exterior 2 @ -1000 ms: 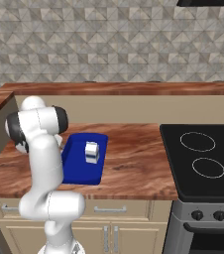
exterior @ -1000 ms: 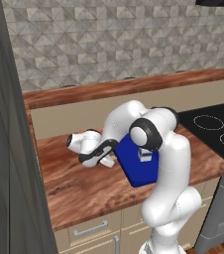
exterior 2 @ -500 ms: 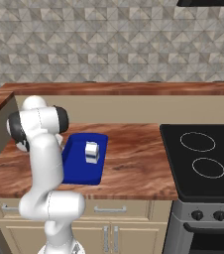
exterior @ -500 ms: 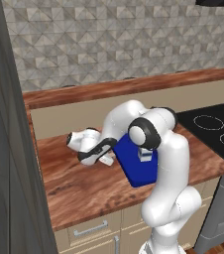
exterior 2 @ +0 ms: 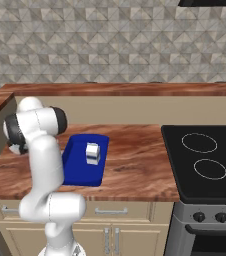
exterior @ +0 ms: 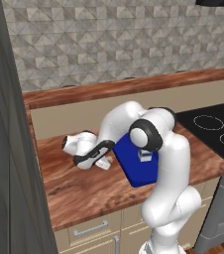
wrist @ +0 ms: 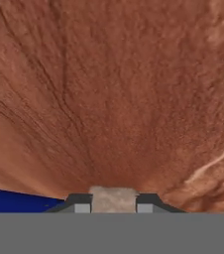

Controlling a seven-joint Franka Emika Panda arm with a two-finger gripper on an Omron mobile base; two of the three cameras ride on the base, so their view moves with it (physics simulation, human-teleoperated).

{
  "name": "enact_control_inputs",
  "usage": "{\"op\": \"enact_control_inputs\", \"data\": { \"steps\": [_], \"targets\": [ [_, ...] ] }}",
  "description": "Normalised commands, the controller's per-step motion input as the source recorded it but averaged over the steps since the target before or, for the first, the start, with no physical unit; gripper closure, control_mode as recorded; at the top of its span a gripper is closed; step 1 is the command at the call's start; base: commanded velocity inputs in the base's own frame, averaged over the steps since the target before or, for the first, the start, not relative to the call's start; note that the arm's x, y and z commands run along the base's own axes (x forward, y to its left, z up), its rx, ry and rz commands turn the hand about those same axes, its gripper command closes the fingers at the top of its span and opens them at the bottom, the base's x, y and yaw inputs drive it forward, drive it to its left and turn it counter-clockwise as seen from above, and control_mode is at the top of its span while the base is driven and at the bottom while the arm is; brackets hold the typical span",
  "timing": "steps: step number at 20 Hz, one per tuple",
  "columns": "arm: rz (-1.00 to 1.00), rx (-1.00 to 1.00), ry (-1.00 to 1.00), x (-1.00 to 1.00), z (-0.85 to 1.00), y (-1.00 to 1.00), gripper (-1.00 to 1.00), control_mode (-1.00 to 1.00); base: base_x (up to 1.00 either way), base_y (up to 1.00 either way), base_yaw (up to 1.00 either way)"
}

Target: Take out the milk from the fridge and place it on the tray on the counter. Then take the sugar cube near the tray and place it in the tray.

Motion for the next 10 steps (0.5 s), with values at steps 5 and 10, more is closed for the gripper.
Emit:
{"op": "enact_control_inputs", "data": {
  "steps": [5, 10],
  "targets": [
    [0.0, 0.0, -0.05, -0.39, 0.07, 0.33, 1.0, -1.0, 0.0, 0.0, 0.0],
    [-0.01, -0.04, -0.15, -0.45, 0.79, 0.15, 1.0, -1.0, 0.0, 0.0, 0.0]
  ]
}}
